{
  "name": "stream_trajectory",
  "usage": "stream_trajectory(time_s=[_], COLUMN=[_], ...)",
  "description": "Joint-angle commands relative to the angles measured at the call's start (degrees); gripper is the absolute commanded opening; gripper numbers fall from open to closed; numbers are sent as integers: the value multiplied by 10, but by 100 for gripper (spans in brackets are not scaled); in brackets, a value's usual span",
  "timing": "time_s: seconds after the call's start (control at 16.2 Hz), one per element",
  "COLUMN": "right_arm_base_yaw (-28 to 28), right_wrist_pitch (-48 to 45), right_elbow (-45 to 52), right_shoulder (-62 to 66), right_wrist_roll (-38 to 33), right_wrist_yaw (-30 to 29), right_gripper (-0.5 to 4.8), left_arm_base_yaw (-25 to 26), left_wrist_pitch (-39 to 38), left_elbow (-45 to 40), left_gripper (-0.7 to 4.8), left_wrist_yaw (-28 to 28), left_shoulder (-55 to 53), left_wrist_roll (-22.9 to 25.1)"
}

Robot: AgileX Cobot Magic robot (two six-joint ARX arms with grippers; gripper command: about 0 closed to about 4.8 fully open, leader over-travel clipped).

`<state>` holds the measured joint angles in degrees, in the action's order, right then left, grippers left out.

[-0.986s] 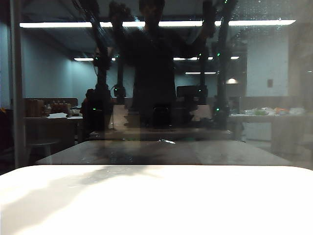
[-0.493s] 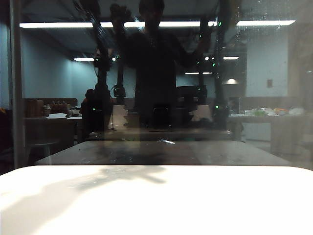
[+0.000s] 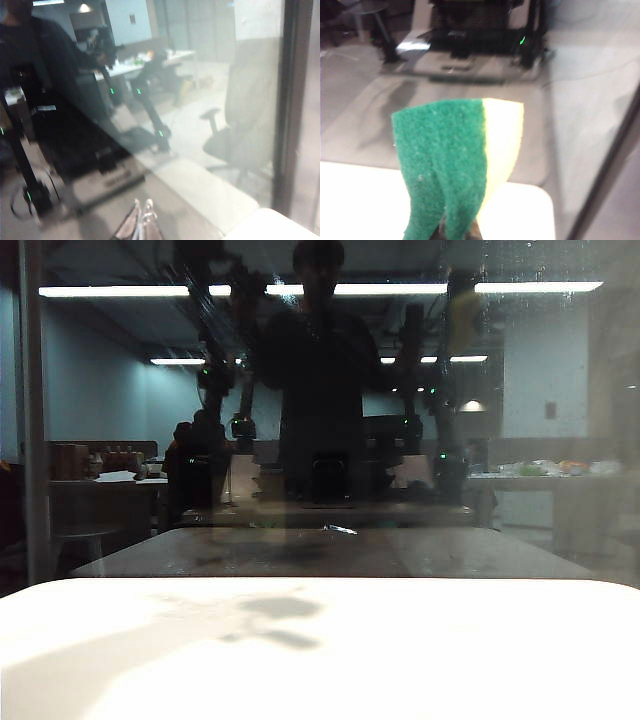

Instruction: Reach upward to find where there is water on the glass, pick up the sponge from the table, dry the water, and finally place the sponge back on the table.

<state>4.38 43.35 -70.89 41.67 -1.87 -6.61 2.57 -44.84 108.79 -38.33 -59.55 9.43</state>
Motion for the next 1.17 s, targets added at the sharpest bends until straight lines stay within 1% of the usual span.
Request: stream_trajectory(time_s=[0.06, 0.18, 0.31, 0.43, 0.55, 0.68, 0.8, 0.92, 0.99, 1.05, 1.17], right_arm_base_yaw=[0, 0, 1, 1, 17, 70, 127, 198, 236, 263, 301], right_wrist_pitch=[-56, -73, -88, -117, -148, -186, -227, -283, -320, -340, -382], right_elbow=[66, 111, 155, 204, 251, 310, 352, 386, 401, 404, 404], right_shoulder=[-25, -30, -31, -31, -31, -29, -25, -2, 24, 52, 118], right_wrist_roll=[-42, -48, -59, -80, -98, -116, -120, -138, -152, -158, -162], right_wrist_yaw=[-13, -39, -47, -78, -88, -83, -65, -32, -12, 5, 32], right_gripper=[-6, -6, -6, -6, -6, -6, -6, -6, -6, -6, -6], left_arm_base_yaw=[0, 0, 0, 0, 0, 0, 0, 0, 0, 0, 0], left_wrist_pitch=[8, 12, 12, 12, 12, 12, 12, 13, 15, 16, 18], left_elbow=[-81, -132, -169, -192, -204, -220, -232, -247, -260, -273, -304], left_gripper=[-6, -6, -6, -6, -6, -6, -6, -6, -6, -6, -6], left_wrist_yaw=[2, 2, 2, 2, 2, 2, 2, 2, 2, 2, 2], left_shoulder=[58, 97, 126, 150, 165, 181, 190, 204, 212, 220, 241], left_wrist_roll=[2, 2, 2, 2, 2, 2, 3, 2, 2, 2, 2])
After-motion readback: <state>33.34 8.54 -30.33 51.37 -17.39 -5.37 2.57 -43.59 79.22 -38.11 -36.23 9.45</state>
